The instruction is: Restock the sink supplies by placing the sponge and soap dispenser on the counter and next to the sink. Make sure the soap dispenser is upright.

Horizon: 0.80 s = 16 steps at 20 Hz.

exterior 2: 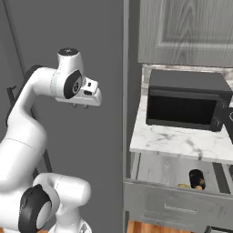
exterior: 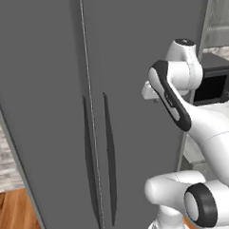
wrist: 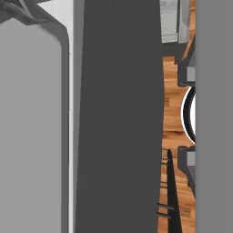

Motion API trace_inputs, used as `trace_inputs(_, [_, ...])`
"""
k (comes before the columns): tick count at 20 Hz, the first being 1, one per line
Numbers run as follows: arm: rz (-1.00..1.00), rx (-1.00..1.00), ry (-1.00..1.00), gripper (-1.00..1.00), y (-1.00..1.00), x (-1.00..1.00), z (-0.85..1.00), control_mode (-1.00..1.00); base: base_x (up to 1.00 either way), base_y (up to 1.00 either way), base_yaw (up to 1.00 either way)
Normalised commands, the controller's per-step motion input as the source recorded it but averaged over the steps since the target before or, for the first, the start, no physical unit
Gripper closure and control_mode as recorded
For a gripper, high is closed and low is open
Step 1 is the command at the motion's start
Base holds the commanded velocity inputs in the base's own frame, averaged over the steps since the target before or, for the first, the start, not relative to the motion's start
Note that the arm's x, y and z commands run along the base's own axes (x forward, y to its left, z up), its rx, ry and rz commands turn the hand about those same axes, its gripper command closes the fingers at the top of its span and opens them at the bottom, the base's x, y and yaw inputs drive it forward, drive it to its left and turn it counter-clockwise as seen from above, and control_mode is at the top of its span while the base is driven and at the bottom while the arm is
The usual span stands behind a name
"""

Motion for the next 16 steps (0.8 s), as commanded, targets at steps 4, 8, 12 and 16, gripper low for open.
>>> trace_inputs(4, [0.00, 0.00, -0.01, -1.00, 0.00, -0.03, 0.00, 1.00, -0.02, 0.00, 0.00])
trace_inputs(8, [0.00, 0.00, 0.00, -1.00, 0.00, 0.00, 0.00, 1.00, -0.41, -0.28, -0.03])
trace_inputs(12, [0.00, 0.00, 0.00, -1.00, 0.00, 0.00, 0.00, 1.00, -0.74, -0.74, -0.11])
trace_inputs(16, [0.00, 0.00, 0.00, -1.00, 0.00, 0.00, 0.00, 1.00, -0.31, -0.93, -0.07])
